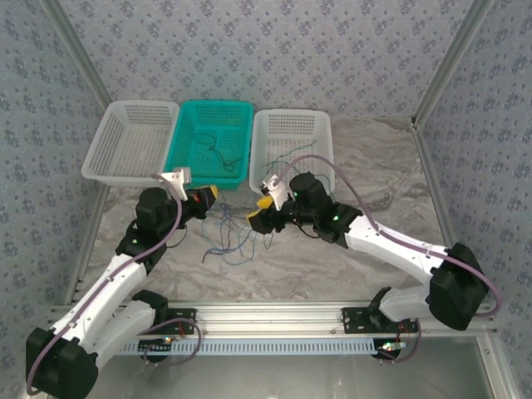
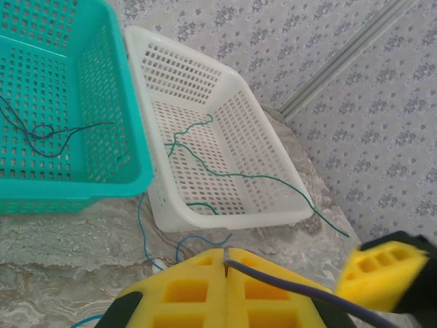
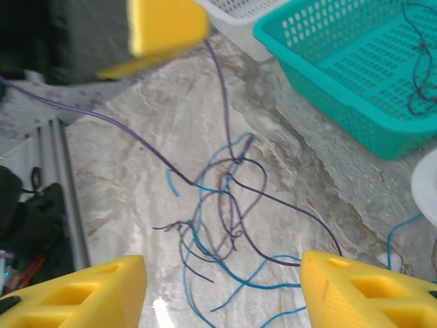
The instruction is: Untangle the cables
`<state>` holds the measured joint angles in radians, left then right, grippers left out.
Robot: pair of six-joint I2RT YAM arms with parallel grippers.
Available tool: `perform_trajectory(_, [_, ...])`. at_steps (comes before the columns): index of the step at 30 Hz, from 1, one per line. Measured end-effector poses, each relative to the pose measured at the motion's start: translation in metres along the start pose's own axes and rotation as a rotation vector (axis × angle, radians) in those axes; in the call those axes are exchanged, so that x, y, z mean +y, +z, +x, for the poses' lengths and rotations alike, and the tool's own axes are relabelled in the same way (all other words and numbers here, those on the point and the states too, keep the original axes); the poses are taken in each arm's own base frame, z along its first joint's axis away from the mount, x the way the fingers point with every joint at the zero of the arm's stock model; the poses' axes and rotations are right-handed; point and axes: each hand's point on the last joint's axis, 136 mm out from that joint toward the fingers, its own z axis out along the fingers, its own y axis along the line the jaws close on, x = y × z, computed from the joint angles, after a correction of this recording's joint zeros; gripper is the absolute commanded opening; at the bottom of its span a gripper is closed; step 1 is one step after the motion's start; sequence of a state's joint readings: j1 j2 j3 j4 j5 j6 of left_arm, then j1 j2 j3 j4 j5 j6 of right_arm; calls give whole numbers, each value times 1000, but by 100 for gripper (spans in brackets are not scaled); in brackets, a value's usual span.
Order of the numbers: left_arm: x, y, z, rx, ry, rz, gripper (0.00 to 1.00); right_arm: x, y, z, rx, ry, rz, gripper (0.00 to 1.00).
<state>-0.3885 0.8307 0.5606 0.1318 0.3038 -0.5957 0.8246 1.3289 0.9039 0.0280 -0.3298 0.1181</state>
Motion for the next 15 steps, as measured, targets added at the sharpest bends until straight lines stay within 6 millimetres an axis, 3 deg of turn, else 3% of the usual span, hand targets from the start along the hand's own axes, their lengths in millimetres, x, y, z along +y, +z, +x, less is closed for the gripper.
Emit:
perform_trajectory(2, [-6,0,-3,-2,4,14,0,-7,15,9,13,-1,32,80])
perform_trajectory(9, [-28,-3,-22,-34,14,59,0,-12,85,25,-11,-37,81,80])
perform_trajectory(12, [-34,-4,-27,-36,12,67,0,-17,110,19,-30,-25,92,75])
perform_trajectory(15, [-38,-6,-30,-34,12,70,0,-19,122,6,-71,-12,85,63])
